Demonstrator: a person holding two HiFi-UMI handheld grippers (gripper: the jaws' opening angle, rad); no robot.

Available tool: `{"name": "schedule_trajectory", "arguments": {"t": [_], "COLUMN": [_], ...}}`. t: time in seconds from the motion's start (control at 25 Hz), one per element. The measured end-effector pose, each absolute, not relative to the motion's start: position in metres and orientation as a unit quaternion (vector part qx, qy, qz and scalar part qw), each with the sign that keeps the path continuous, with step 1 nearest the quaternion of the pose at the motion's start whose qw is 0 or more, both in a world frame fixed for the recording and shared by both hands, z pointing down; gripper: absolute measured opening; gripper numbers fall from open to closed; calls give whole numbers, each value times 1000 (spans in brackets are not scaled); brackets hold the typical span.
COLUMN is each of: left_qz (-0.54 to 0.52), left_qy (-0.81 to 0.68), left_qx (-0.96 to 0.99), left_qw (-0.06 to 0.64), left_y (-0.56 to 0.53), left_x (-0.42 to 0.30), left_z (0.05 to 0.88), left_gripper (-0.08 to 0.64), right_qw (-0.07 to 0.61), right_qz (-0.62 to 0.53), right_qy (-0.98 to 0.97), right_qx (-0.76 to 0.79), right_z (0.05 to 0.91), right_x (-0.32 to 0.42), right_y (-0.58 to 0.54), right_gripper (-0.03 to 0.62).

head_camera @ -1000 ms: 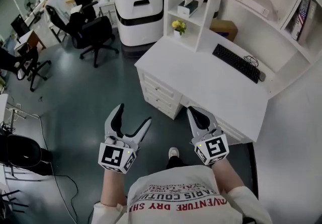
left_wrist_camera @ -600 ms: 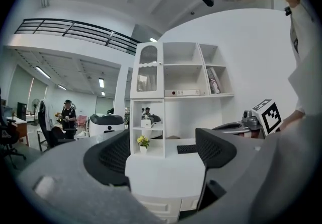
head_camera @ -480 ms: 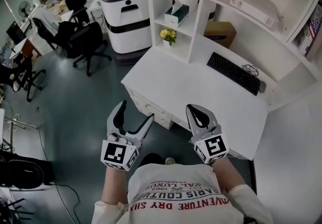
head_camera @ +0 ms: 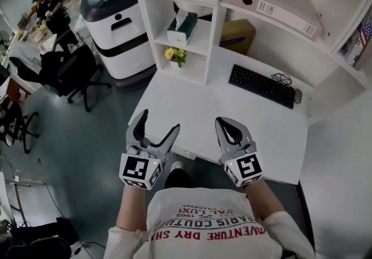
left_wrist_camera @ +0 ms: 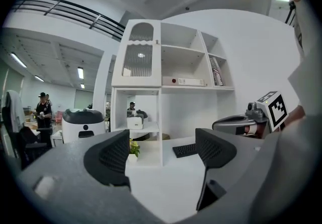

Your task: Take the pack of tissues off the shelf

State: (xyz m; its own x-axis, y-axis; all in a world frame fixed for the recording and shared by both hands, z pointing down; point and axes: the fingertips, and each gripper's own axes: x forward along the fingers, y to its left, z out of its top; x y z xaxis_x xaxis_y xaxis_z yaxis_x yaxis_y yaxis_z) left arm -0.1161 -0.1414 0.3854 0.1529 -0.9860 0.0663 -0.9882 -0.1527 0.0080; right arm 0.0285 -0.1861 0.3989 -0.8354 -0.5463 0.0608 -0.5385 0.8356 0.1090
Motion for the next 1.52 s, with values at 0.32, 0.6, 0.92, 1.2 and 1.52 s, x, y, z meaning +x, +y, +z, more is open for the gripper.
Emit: {"name": "schedule_trajectory", "arguments": {"t": [0.32, 0.6, 0.92, 1.2, 1.52], "left_qz": [45, 48, 39, 45, 58], "left_qy": [-590, -561, -573, -581, -609], "left_qx": [806, 826, 819, 812, 790], "left_qw": [15, 20, 26, 28, 37], "left_y": [-250, -325, -410, -470, -519], "left_x": [-160, -191, -211, -212, -211], "left_z": [392, 403, 412, 417, 420], "left_gripper": [411, 411, 419, 471, 476], "right_qw": [45, 46, 55, 69, 68], "right_qz": [-47, -43, -35, -35, -36], "right_qy": [-923, -895, -876, -869, -862], "right_qx": [379, 441, 478, 488, 501], "right_z": [395, 398, 406, 414, 415], "right_x": [-13, -36, -55, -64, -60], "right_y": [-258, -310, -356, -381, -399], "right_gripper": [2, 2, 2, 0, 2]}}
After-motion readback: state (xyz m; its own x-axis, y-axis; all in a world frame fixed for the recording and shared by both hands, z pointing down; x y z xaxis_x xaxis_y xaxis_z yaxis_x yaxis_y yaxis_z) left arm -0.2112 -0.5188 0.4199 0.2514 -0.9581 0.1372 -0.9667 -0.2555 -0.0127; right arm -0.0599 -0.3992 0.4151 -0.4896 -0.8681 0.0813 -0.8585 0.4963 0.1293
